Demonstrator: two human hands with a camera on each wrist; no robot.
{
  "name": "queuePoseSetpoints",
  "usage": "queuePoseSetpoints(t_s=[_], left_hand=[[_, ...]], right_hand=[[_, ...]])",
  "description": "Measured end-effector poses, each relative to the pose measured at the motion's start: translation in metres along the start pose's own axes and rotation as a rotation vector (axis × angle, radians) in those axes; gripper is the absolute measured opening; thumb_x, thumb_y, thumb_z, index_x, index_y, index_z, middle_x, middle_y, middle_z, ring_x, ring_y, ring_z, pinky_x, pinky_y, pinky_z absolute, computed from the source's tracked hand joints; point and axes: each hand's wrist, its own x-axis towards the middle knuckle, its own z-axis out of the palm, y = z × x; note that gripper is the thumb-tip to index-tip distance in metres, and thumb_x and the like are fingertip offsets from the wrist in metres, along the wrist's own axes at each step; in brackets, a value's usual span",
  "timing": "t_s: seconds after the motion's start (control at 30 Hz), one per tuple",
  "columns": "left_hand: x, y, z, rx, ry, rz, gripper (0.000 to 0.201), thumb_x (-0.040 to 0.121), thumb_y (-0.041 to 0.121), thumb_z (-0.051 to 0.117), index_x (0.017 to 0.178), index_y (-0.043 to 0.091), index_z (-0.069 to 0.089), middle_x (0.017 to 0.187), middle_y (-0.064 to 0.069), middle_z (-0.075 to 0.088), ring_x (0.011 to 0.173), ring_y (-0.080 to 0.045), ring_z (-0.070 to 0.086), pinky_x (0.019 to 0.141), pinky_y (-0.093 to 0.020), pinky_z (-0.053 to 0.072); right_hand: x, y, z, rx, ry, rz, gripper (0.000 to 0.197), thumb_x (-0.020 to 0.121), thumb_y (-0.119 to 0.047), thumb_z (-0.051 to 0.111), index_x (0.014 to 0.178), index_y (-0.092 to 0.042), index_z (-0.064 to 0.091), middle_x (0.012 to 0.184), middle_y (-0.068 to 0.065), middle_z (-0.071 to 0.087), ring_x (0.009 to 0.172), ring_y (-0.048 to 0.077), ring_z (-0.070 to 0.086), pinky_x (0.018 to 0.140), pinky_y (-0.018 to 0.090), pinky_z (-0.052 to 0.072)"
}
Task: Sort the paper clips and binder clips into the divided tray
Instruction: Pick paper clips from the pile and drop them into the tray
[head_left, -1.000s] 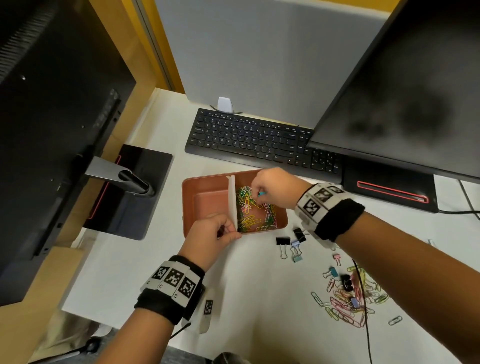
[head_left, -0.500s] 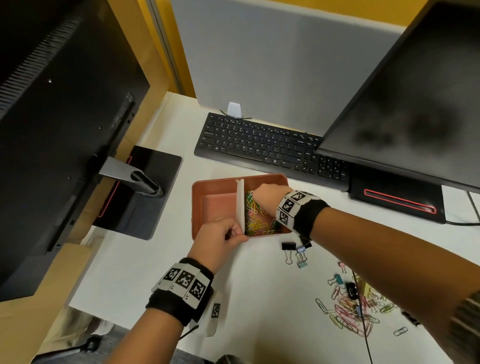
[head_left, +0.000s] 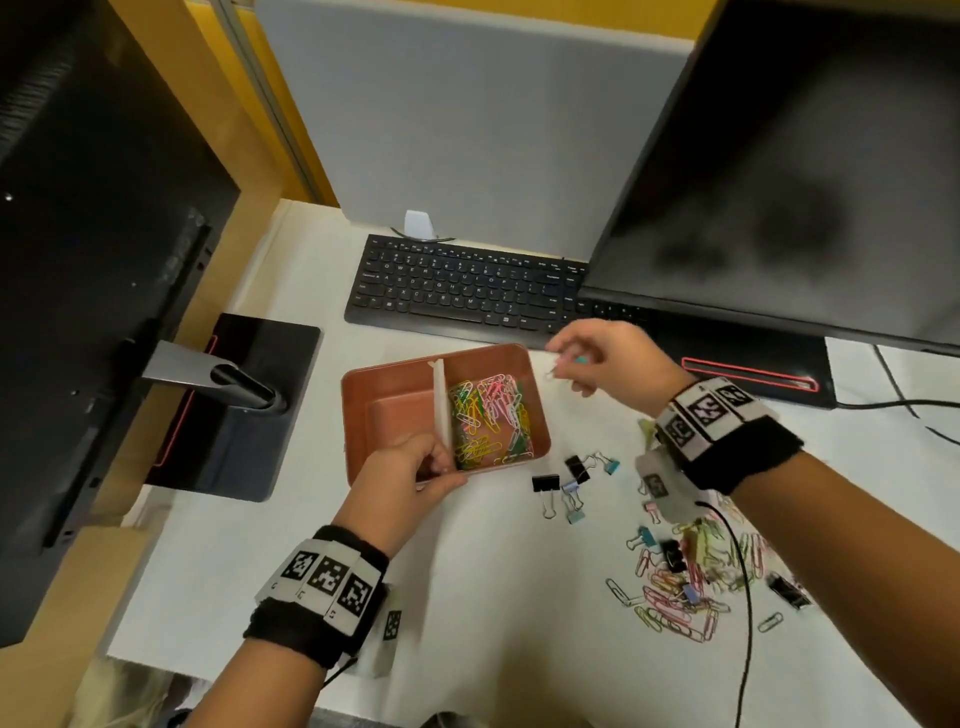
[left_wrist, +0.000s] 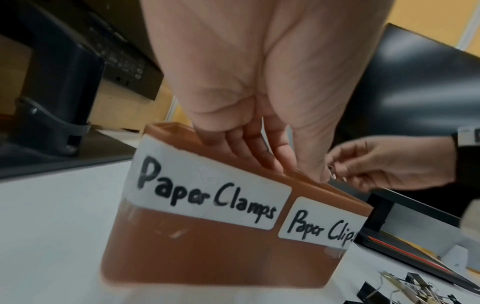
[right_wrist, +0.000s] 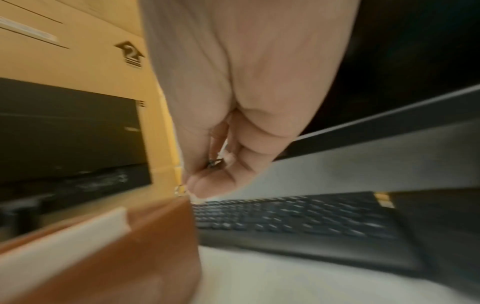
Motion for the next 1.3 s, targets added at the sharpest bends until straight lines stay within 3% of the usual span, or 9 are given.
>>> queuePoseSetpoints(t_s=[0.13, 0.3, 0.5, 0.63, 0.73, 0.87, 0.97, 1.07, 1.3], left_hand=[[-0.004, 0.025, 0.000, 0.036, 0.065, 0.123, 0.019, 0.075, 0.029, 0.072, 0.075, 0.025, 0.053, 0.070, 0.011, 0.050, 0.071, -0.005, 0.049, 0.062, -0.010, 0.038], [-0.004, 0.065, 0.037, -0.012, -0.134, 0.293, 0.014, 0.080, 0.029, 0.068, 0.083, 0.021, 0.056, 0.070, 0.010, 0.048, 0.067, 0.000, 0.046, 0.061, -0.011, 0.038], [0.000, 0.084, 0.110, -0.001, -0.359, 0.242, 0.012, 0.084, 0.019, 0.062, 0.091, 0.026, 0.056, 0.082, 0.009, 0.051, 0.067, -0.002, 0.049, 0.062, -0.009, 0.034], [0.011, 0.100, 0.154, 0.021, -0.373, 0.187, 0.023, 0.088, 0.008, 0.053, 0.109, 0.017, 0.057, 0.104, 0.002, 0.051, 0.079, -0.005, 0.053, 0.071, -0.008, 0.036], [0.023, 0.119, 0.182, 0.039, -0.349, 0.201, 0.030, 0.087, 0.003, 0.051, 0.115, 0.014, 0.057, 0.113, -0.001, 0.049, 0.095, -0.014, 0.055, 0.082, -0.011, 0.034], [0.046, 0.129, 0.212, 0.156, -0.289, 0.189, 0.033, 0.085, 0.001, 0.051, 0.117, 0.011, 0.058, 0.118, -0.006, 0.051, 0.107, -0.023, 0.050, 0.097, -0.026, 0.040], [0.059, 0.129, 0.222, 0.291, -0.275, 0.162, 0.029, 0.086, 0.004, 0.052, 0.112, 0.011, 0.060, 0.115, -0.008, 0.053, 0.104, -0.027, 0.049, 0.091, -0.034, 0.042], [0.063, 0.129, 0.222, 0.325, -0.220, 0.146, 0.020, 0.088, 0.008, 0.051, 0.104, 0.011, 0.062, 0.102, -0.009, 0.061, 0.096, -0.028, 0.052, 0.081, -0.034, 0.042], [0.065, 0.129, 0.217, 0.449, -0.263, 0.127, 0.015, 0.090, 0.018, 0.048, 0.096, 0.015, 0.061, 0.094, -0.005, 0.064, 0.089, -0.024, 0.054, 0.080, -0.034, 0.046]], right_hand=[[-0.021, 0.066, 0.002, -0.156, 0.131, 0.213, 0.017, 0.091, -0.014, 0.054, 0.105, -0.014, 0.063, 0.100, 0.004, 0.066, 0.075, 0.016, 0.063, 0.063, 0.019, 0.051], [-0.029, 0.087, 0.024, -0.208, 0.056, 0.204, 0.027, 0.092, -0.019, 0.049, 0.115, -0.011, 0.061, 0.119, 0.006, 0.063, 0.109, 0.023, 0.058, 0.100, 0.033, 0.043], [-0.099, 0.113, -0.021, -0.106, 0.345, 0.171, 0.020, 0.091, -0.018, 0.051, 0.106, -0.019, 0.065, 0.104, -0.005, 0.065, 0.078, 0.010, 0.057, 0.082, 0.027, 0.049], [-0.157, 0.160, -0.037, -0.055, 0.354, 0.266, 0.018, 0.091, -0.011, 0.051, 0.098, -0.016, 0.066, 0.082, -0.009, 0.063, 0.066, 0.007, 0.055, 0.066, 0.022, 0.043], [-0.171, 0.186, -0.032, -0.038, 0.313, 0.245, 0.016, 0.090, -0.014, 0.054, 0.101, -0.014, 0.066, 0.085, -0.003, 0.062, 0.070, 0.002, 0.053, 0.072, 0.024, 0.042], [-0.161, 0.200, -0.022, -0.134, 0.167, 0.221, 0.027, 0.086, -0.016, 0.060, 0.113, -0.017, 0.063, 0.114, 0.003, 0.061, 0.105, 0.016, 0.056, 0.097, 0.033, 0.045], [-0.155, 0.202, -0.019, -0.284, 0.052, 0.182, 0.035, 0.083, -0.017, 0.062, 0.118, -0.021, 0.060, 0.122, 0.002, 0.056, 0.116, 0.019, 0.049, 0.101, 0.036, 0.042], [-0.155, 0.207, -0.019, -0.275, 0.028, 0.167, 0.033, 0.084, -0.011, 0.059, 0.116, -0.018, 0.059, 0.118, 0.002, 0.057, 0.112, 0.019, 0.051, 0.097, 0.037, 0.045], [-0.160, 0.211, -0.028, -0.383, 0.029, 0.113, 0.019, 0.091, -0.023, 0.053, 0.103, -0.018, 0.068, 0.094, -0.001, 0.070, 0.093, 0.017, 0.059, 0.088, 0.033, 0.047]])
